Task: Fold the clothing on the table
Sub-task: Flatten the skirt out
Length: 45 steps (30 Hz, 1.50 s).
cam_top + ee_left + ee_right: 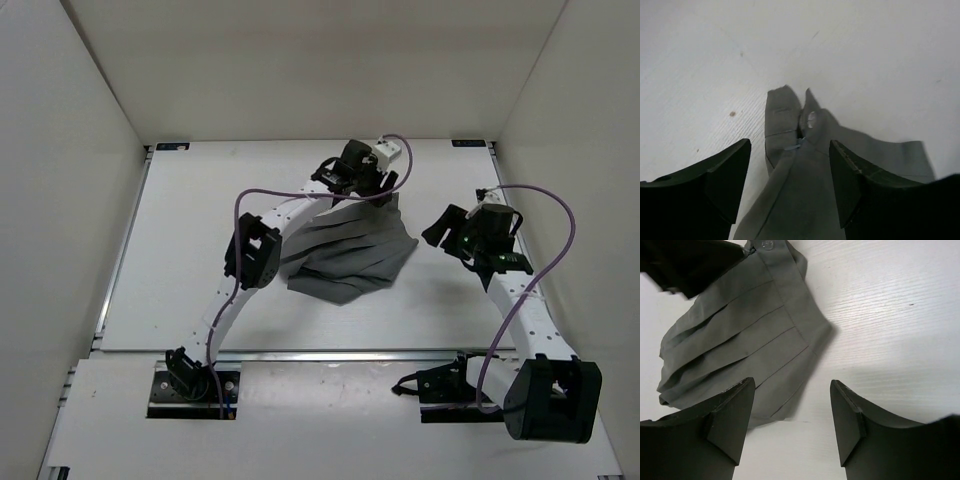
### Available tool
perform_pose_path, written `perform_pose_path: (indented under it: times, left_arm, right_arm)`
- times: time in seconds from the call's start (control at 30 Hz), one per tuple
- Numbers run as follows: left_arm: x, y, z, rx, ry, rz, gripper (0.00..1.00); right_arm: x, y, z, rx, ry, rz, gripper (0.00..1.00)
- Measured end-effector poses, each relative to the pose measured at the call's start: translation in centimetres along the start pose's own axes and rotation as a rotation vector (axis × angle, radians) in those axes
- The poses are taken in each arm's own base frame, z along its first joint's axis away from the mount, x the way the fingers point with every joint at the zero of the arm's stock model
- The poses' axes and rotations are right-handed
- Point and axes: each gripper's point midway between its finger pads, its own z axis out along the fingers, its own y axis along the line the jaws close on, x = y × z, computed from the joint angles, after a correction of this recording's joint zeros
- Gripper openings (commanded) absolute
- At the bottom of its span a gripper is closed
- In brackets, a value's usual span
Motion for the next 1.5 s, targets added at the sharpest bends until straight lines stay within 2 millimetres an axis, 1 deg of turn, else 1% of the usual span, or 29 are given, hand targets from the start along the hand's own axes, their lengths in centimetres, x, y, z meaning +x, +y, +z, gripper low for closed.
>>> perform_pose_path:
  times: [0.03, 0.1, 0.17, 0.23, 0.27, 0.3, 0.33, 0.37, 0.4, 0.57, 0.67, 0.7, 0.77, 0.8, 0.87, 0.97, 1.0, 1.03, 1.07, 1.1, 1.13, 1.17, 1.2, 1.27, 1.3, 1.33, 1.4, 1.43, 1.5]
  left_arm:
    - [1.5, 0.4, 1.0, -0.012, 0.030, 0.009, 0.78]
    - [3.8, 0.9, 2.2, -0.027, 0.076, 0.015, 0.79]
    - [5.9, 1.4, 3.0, -0.035, 0.116, 0.018, 0.78]
    - [7.1, 1.5, 3.5, -0.033, 0.139, 0.012, 0.78]
    - [7.3, 1.4, 3.6, -0.031, 0.144, 0.011, 0.76]
    - [7.5, 1.4, 3.7, -0.029, 0.148, 0.011, 0.71]
    - [7.3, 1.2, 3.7, -0.025, 0.143, 0.011, 0.44]
    - [7.0, 1.1, 3.8, -0.021, 0.136, 0.008, 0.07]
    - [6.7, 1.0, 3.8, -0.017, 0.128, 0.011, 0.00]
    - [4.8, 0.3, 3.6, -0.006, 0.095, 0.033, 0.00]
    - [3.2, -0.3, 1.9, 0.014, 0.093, -0.002, 0.00]
    - [2.4, -0.8, 0.9, 0.036, 0.093, -0.028, 0.00]
    - [0.0, -1.8, -2.4, 0.093, 0.074, -0.087, 0.00]
    - [-1.1, -2.4, -5.1, 0.127, 0.065, -0.119, 0.00]
    - [-3.6, -3.5, -11.6, 0.174, 0.035, -0.153, 0.00]
    - [-7.3, -4.6, -21.6, 0.175, -0.055, -0.125, 0.00]
    - [-8.4, -5.3, -24.5, 0.179, -0.090, -0.106, 0.00]
    - [-9.0, -6.2, -27.2, 0.185, -0.124, -0.085, 0.00]
    - [-9.0, -7.2, -29.3, 0.198, -0.147, -0.072, 0.00]
    - [-8.2, -8.1, -30.8, 0.210, -0.156, -0.066, 0.00]
    - [-6.7, -8.9, -32.1, 0.222, -0.152, -0.068, 0.00]
    - [-4.4, -9.7, -32.8, 0.235, -0.125, -0.080, 0.00]
    - [-1.9, -10.2, -32.8, 0.249, -0.084, -0.102, 0.00]
    - [4.4, -10.4, -32.1, 0.249, 0.048, -0.179, 0.00]
    - [8.0, -10.3, -31.6, 0.238, 0.136, -0.226, 0.00]
    - [11.1, -10.3, -31.5, 0.223, 0.220, -0.270, 0.00]
    - [15.9, -10.5, -32.1, 0.196, 0.349, -0.330, 0.00]
    - [17.3, -10.6, -32.7, 0.187, 0.386, -0.349, 0.00]
    - [18.5, -10.9, -34.1, 0.173, 0.398, -0.356, 0.00]
  right_arm:
    - [0.0, 0.1, 0.0, -0.004, 0.001, 0.001, 0.59]
    - [0.0, 0.2, 0.1, -0.010, 0.001, 0.002, 0.59]
    - [0.0, 0.4, 0.1, -0.013, 0.000, 0.000, 0.59]
    - [0.1, 0.3, 0.1, -0.014, -0.001, 0.002, 0.58]
    - [0.2, 0.3, 0.2, -0.014, 0.001, 0.004, 0.59]
    - [0.2, 0.2, 0.2, -0.014, 0.000, 0.005, 0.59]
    - [0.3, 0.2, 0.2, -0.015, 0.000, 0.007, 0.59]
    - [0.3, 0.1, 0.3, -0.015, 0.000, 0.010, 0.59]
    - [0.3, 0.1, 0.3, -0.015, -0.001, 0.011, 0.59]
    - [0.2, 0.2, 0.3, -0.027, -0.006, 0.015, 0.61]
    - [0.5, 0.3, 0.6, -0.039, -0.002, 0.015, 0.64]
    - [0.7, 0.3, 0.7, -0.042, 0.006, 0.016, 0.64]
    - [1.1, 0.2, 1.2, -0.048, 0.023, 0.019, 0.64]
    - [1.3, 0.1, 1.5, -0.054, 0.038, 0.022, 0.65]
    - [2.0, 0.0, 2.2, -0.067, 0.087, 0.030, 0.66]
    - [2.1, 0.5, 2.8, -0.093, 0.128, 0.028, 0.67]
    - [1.8, 0.9, 2.7, -0.109, 0.128, 0.025, 0.68]
    - [1.7, 1.3, 2.7, -0.130, 0.126, 0.020, 0.67]
    - [1.6, 1.8, 2.5, -0.150, 0.123, 0.013, 0.67]
    - [1.6, 2.2, 2.5, -0.168, 0.126, 0.005, 0.68]
    - [1.7, 2.7, 2.4, -0.184, 0.130, -0.006, 0.68]
    - [2.0, 3.4, 2.3, -0.206, 0.139, -0.022, 0.68]
    - [2.3, 4.0, 2.3, -0.226, 0.150, -0.033, 0.69]
    - [2.9, 5.5, 2.2, -0.281, 0.173, -0.059, 0.70]
    - [3.3, 6.1, 2.1, -0.309, 0.189, -0.065, 0.75]
    - [3.7, 6.5, 2.1, -0.328, 0.204, -0.066, 0.75]
    - [4.3, 7.1, 2.3, -0.355, 0.229, -0.067, 0.75]
    - [4.6, 7.3, 2.5, -0.358, 0.241, -0.069, 0.74]
    - [5.2, 7.9, 3.1, -0.364, 0.273, -0.077, 0.70]
